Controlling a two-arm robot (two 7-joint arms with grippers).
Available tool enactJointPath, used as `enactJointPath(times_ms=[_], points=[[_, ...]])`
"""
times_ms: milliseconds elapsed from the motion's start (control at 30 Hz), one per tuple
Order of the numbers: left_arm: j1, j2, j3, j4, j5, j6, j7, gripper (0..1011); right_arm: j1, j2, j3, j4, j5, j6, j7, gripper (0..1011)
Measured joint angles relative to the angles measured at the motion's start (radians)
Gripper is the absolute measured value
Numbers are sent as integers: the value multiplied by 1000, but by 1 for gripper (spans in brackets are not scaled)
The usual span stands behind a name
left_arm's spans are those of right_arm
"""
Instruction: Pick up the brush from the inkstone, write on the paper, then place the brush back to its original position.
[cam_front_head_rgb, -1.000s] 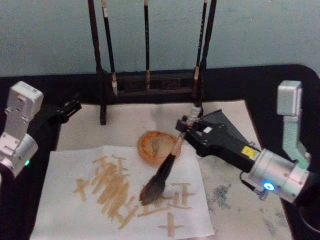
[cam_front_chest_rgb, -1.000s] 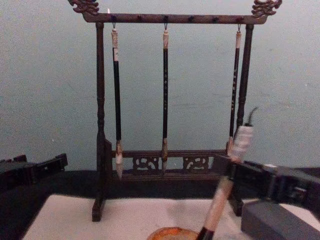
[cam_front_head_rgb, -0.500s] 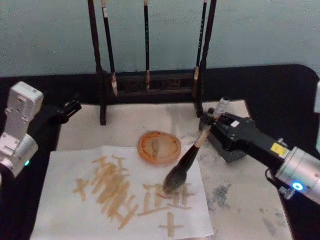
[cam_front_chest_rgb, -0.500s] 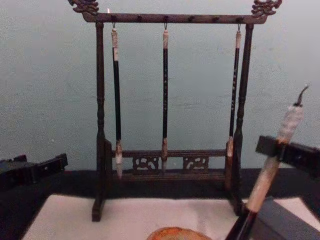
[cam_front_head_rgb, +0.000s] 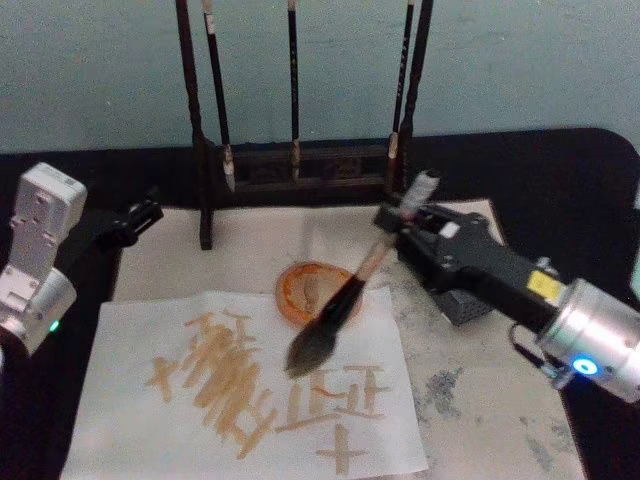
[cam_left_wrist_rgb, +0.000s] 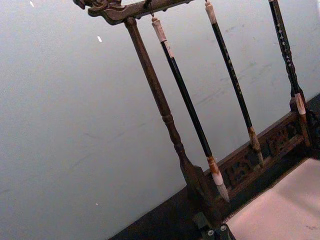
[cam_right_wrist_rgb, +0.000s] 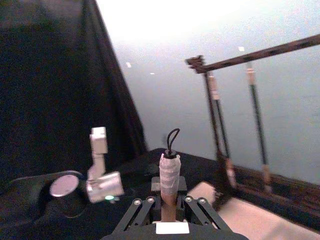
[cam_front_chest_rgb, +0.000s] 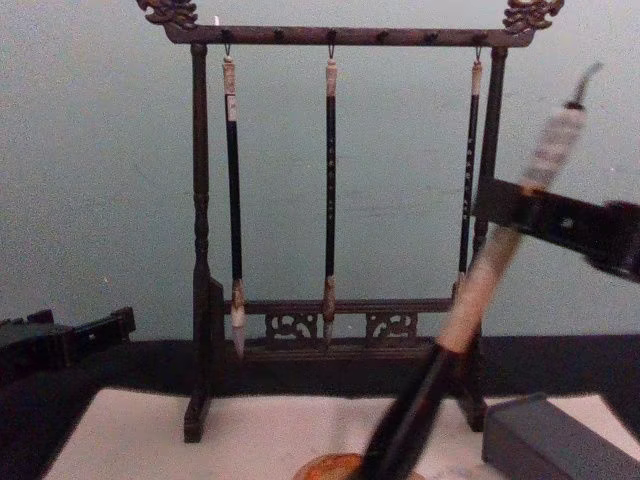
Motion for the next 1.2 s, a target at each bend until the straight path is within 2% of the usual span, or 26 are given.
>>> enactJointPath(times_ms=[167,333,600,833,1200], points=[[0,0,0,0,0,0,0,1002,36,-27,-51,-2,-23,14,4,175],[0,0,0,0,0,0,0,1002,72,-60,-105,28,-42,29,7,175],[0,0,0,0,0,0,0,1002,100,-93,-151,100,-53,47,6,175],[0,0,0,0,0,0,0,1002,97,-94,-152,135,-49,48,7,175],[0,0,0,0,0,0,0,1002,56,-58,-111,149,-21,29,10,175]])
